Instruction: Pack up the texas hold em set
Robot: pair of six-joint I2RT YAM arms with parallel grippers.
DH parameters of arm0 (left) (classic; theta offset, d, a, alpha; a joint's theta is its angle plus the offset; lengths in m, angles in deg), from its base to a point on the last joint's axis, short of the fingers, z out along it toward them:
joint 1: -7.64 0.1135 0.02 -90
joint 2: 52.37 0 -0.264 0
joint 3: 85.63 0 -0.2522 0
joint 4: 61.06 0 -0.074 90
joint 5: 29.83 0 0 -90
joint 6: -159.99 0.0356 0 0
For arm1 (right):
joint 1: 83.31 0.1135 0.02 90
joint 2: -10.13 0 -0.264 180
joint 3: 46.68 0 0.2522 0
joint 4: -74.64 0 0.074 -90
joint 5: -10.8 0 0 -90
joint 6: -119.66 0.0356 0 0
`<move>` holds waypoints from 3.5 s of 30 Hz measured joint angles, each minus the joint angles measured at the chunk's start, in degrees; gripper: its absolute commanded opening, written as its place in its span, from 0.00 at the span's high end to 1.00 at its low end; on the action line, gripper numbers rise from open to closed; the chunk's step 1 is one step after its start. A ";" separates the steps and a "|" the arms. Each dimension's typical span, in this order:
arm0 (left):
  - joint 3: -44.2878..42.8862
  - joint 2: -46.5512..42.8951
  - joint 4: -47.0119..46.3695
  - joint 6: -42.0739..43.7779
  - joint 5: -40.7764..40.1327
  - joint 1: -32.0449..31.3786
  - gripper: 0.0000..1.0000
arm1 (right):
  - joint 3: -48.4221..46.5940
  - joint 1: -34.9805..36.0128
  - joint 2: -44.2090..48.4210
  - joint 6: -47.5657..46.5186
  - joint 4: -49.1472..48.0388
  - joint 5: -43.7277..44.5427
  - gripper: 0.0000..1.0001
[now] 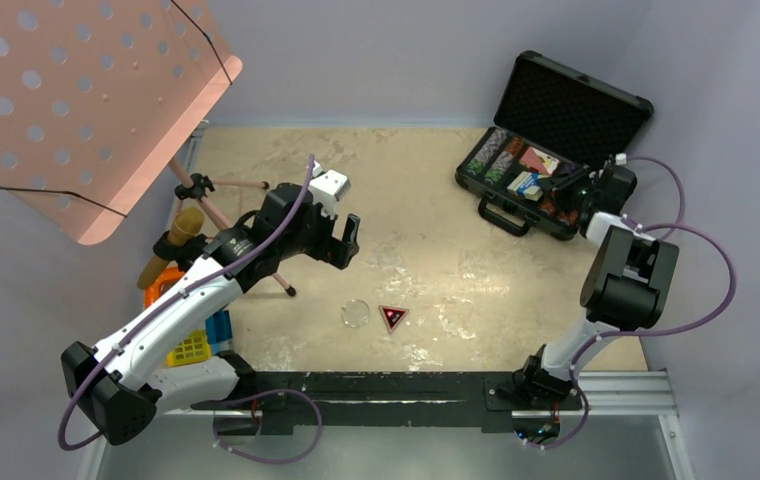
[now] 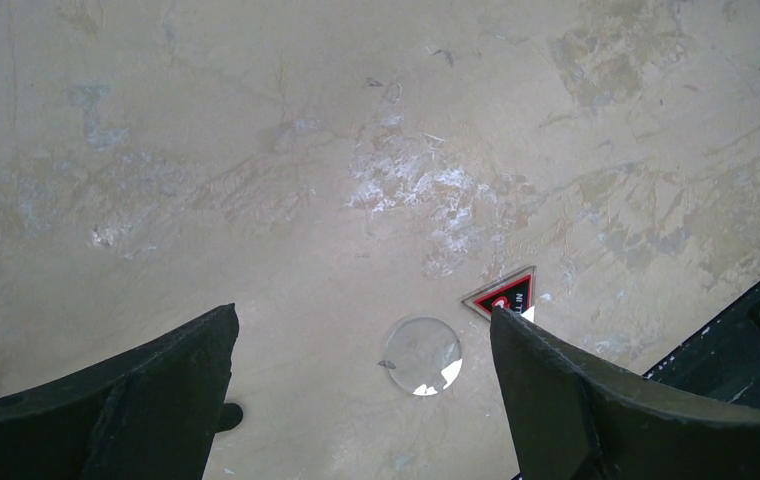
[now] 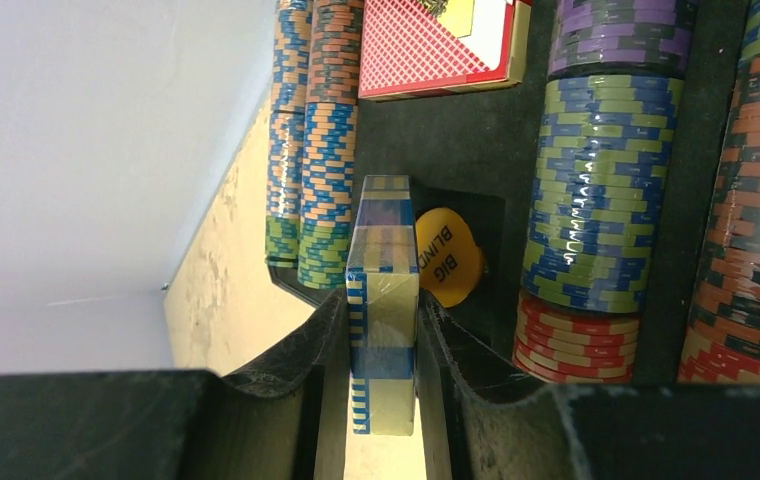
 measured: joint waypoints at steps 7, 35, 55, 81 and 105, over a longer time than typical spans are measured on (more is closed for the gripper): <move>0.00 0.00 0.02 0.00 -0.20 0.02 0.01 | -1.73 1.07 -2.34 0.44 -0.59 1.03 1.00; 0.00 0.00 0.85 0.00 -0.59 0.00 0.01 | -8.92 3.80 5.55 -19.56 16.44 22.62 0.46; 0.00 -0.09 0.87 0.00 -0.59 0.02 0.01 | -14.80 8.07 -1.86 -23.63 27.61 25.68 0.59; 0.00 -0.13 0.85 0.00 -0.61 0.00 0.02 | -24.04 8.94 -10.54 -25.16 28.39 22.16 0.51; 0.00 -0.13 0.87 0.04 -1.18 0.00 0.02 | -31.01 10.64 -12.72 -37.77 27.52 19.50 0.44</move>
